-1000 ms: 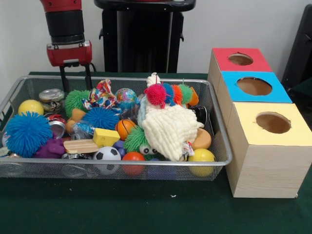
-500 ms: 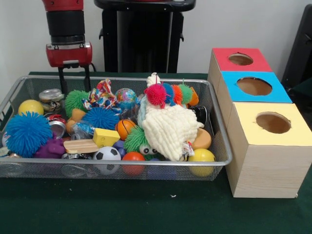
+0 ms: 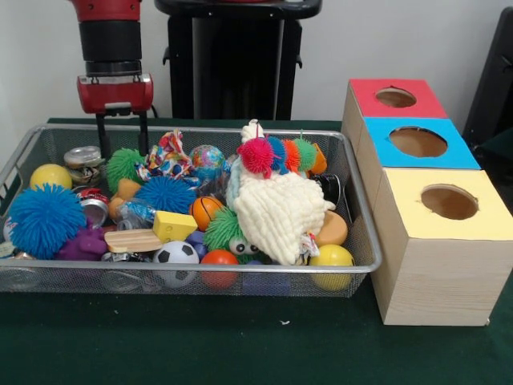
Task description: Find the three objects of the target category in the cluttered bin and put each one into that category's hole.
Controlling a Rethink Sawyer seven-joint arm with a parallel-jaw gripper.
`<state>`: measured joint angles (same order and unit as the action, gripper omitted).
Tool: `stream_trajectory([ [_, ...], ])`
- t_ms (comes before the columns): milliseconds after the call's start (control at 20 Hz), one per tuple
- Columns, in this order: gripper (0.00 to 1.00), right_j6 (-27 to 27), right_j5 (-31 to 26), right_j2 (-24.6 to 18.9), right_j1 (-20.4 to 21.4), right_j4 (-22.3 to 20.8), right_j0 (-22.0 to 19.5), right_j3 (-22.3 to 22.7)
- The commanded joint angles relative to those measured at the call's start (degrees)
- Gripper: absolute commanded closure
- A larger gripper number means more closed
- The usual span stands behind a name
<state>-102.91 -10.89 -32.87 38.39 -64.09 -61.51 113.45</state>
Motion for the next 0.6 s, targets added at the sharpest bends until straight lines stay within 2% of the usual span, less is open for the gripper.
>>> stream_trajectory([
  [50,0.0,-4.7,2.8,6.1,-1.0,-3.1,2.8,-7.7],
  [400,0.0,-2.8,3.4,7.8,-2.7,-3.2,3.6,-9.0],
  [600,0.0,-3.7,5.0,8.7,-4.4,-2.7,3.6,-9.9],
])
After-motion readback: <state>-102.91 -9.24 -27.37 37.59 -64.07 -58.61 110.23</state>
